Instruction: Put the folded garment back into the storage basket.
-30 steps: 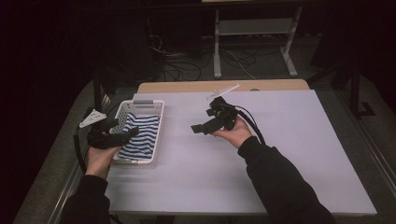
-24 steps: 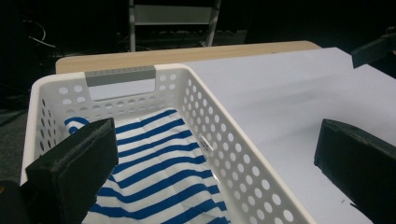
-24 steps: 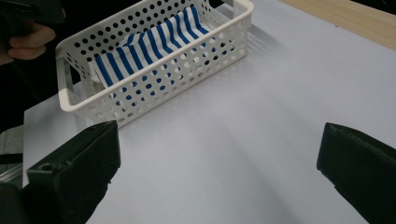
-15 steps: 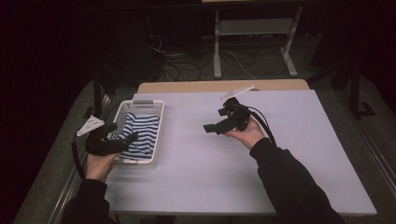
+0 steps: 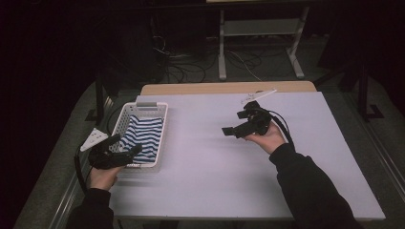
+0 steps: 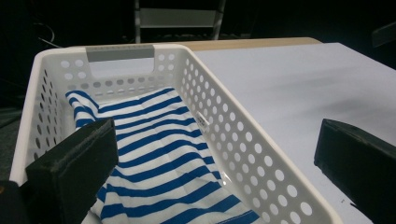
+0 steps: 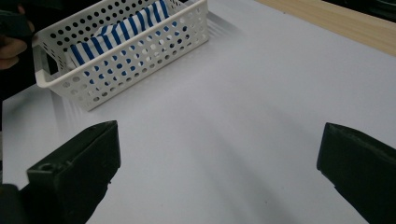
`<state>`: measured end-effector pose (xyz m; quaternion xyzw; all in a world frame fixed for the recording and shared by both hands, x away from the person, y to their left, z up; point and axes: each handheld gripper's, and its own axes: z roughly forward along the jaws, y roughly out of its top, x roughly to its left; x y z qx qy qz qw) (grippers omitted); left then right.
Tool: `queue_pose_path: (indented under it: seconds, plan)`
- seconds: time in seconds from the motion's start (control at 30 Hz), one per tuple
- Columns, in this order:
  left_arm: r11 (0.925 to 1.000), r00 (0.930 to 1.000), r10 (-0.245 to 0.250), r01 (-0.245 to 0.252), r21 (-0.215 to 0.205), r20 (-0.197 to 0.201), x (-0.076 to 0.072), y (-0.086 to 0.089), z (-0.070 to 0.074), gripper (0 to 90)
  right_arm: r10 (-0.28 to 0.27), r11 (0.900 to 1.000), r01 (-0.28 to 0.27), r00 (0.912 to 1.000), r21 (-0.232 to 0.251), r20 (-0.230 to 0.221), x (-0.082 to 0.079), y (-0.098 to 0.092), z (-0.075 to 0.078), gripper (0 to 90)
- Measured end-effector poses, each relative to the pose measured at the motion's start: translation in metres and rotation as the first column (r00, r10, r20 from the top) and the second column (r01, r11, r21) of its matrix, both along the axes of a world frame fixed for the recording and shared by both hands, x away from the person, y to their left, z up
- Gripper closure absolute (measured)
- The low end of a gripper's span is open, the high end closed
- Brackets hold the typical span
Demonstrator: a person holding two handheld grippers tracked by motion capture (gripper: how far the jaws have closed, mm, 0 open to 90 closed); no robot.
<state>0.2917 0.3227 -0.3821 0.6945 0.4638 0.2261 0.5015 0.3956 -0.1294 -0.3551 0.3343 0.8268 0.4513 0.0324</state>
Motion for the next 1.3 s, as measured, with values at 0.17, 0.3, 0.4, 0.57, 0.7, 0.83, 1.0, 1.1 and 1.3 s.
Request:
queue_pose_path:
  seconds: [0.17,0.3,0.4,0.57,0.7,0.83,1.0,1.1,1.3]
  plan:
    - [0.9999,1.0000,0.010,-0.010,0.003,0.000,-0.005,-0.003,-0.004,0.0,-0.009,1.000,0.009,0.9999,0.004,0.010,-0.003,-0.012,0.001,0.0]
    - [0.9999,0.9999,0.006,-0.006,-0.013,0.016,-0.009,-0.004,-0.004,0.0,-0.021,1.000,0.021,0.9996,-0.008,0.018,-0.006,-0.022,-0.001,0.0]
    - [1.0000,0.9998,-0.002,0.002,-0.008,0.018,-0.010,-0.006,-0.004,0.0,-0.034,0.999,0.035,0.9993,-0.006,0.013,-0.009,-0.031,-0.003,0.0]
    - [1.0000,0.9999,0.001,-0.001,-0.006,0.017,-0.012,-0.007,-0.007,0.0,-0.052,0.999,0.052,0.9985,-0.006,0.018,-0.015,-0.045,-0.009,0.0]
    - [1.0000,0.9999,0.003,-0.003,0.000,0.012,-0.013,-0.005,-0.009,0.0,-0.067,0.998,0.067,0.9976,-0.009,0.013,-0.019,-0.056,-0.013,0.0]
    - [1.0000,0.9999,0.004,-0.004,-0.002,0.016,-0.014,-0.004,-0.009,0.0,-0.077,0.997,0.077,0.9969,-0.008,0.015,-0.024,-0.066,-0.015,0.0]
    - [1.0000,0.9999,0.004,-0.004,0.000,0.013,-0.015,-0.003,-0.011,0.0,-0.090,0.996,0.090,0.9956,0.002,0.024,-0.030,-0.077,-0.017,0.0]
    - [0.9999,0.9998,0.011,-0.010,-0.005,0.014,-0.016,-0.002,-0.011,0.0,-0.093,0.996,0.093,0.9954,0.006,0.024,-0.033,-0.082,-0.019,0.0]
    - [0.9999,0.9999,0.011,-0.011,-0.003,0.011,-0.016,0.000,-0.013,0.0,-0.109,0.994,0.109,0.9938,0.013,0.024,-0.043,-0.096,-0.023,0.0]
